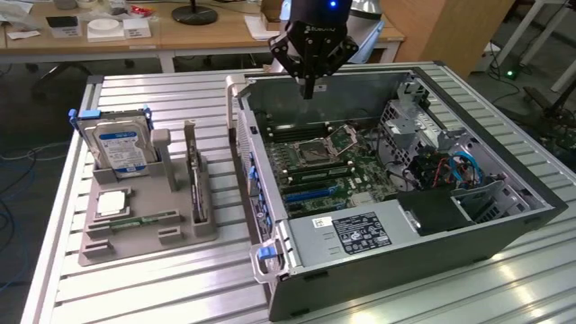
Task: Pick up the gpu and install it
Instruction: 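Reach for the gpu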
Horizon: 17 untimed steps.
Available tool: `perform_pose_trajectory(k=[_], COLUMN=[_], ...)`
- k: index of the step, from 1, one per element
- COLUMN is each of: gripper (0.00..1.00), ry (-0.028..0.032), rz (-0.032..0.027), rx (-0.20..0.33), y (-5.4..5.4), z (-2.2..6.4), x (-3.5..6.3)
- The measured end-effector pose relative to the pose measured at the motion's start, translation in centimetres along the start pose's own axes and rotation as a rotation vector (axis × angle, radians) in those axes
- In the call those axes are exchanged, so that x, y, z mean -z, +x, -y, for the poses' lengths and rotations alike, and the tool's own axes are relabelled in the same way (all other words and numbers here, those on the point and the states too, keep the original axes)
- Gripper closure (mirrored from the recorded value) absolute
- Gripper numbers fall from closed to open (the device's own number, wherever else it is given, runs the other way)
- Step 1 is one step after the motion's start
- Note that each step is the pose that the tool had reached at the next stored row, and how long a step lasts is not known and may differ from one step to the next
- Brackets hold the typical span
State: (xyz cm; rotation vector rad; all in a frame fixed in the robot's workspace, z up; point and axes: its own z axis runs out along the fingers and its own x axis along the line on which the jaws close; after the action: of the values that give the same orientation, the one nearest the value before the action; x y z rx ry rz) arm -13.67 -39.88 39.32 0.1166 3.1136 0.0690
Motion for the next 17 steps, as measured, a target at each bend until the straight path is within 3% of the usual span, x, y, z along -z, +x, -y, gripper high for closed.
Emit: perform_pose_trajectory(k=[17], gripper=[0.9], ry=[0.0001], rz=[-0.0001], rx=[0.0], y=[1.7], z=[0.13], x=[0.05])
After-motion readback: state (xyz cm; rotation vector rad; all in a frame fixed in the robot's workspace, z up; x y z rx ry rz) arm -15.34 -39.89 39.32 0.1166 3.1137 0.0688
